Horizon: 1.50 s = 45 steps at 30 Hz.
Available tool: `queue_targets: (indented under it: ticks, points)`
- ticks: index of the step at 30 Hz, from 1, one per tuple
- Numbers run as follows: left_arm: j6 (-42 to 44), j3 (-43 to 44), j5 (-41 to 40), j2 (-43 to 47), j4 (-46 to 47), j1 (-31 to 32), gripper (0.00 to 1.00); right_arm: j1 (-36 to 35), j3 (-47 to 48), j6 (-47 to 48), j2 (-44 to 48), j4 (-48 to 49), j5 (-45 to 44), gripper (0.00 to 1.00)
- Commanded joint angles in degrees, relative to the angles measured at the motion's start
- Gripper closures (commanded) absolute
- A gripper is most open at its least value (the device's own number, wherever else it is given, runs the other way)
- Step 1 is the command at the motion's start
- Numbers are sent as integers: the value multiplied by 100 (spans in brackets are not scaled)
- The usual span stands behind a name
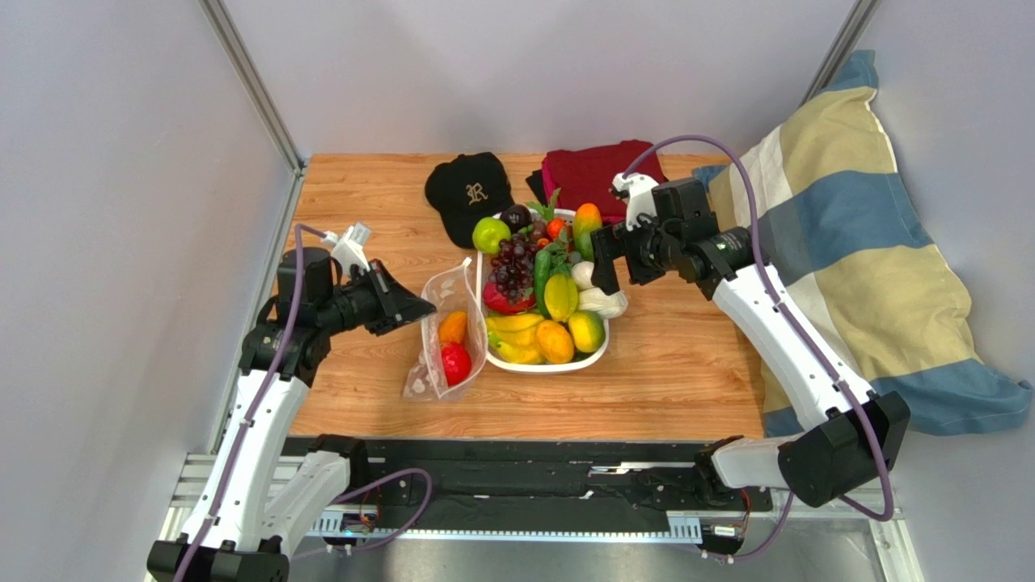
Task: Place the food in the zip-top bag and seal the zipper
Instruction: Pick up the fake fruit from the bin.
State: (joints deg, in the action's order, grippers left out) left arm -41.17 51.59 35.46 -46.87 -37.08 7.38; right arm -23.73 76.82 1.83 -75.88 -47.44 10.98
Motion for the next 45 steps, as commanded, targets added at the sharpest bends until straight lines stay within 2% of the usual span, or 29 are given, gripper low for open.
queue_targets:
  ticks: [1,6,9,13,16,21,23,25,39,45]
  points:
    - [91,88,-31,108,26,-34,100,175,-149,196,-111,-187,79,0]
    - [135,114,-30,99,-1,-35,100,325,-141,266,-173,-353,649,1]
    - [135,105,-31,108,-18,-35,100,273,-298,187,-16,-476,1177,5]
    - [100,88,-13,108,17,-35,100,53,-588,82,336,-459,1275,9]
    - [100,70,-22,108,25,-35,100,-298,-790,-50,609,-407,1144,12]
    - [56,61,-4,99,43,-35,100,-896,-1072,-332,759,-170,397,17]
    - [65,70,-22,91,43,-35,100,-923,-1142,-437,628,-99,89,21]
    - [56,79,-48,108,52,-35,100,-923,-1116,-481,504,-72,-157,21]
    - [48,-18,-180,117,34,-52,100,-1038,-1020,-859,-287,253,-228,22]
    - [3,0,-162,64,-10,-96,100,-1038,-958,-947,-568,244,-202,26]
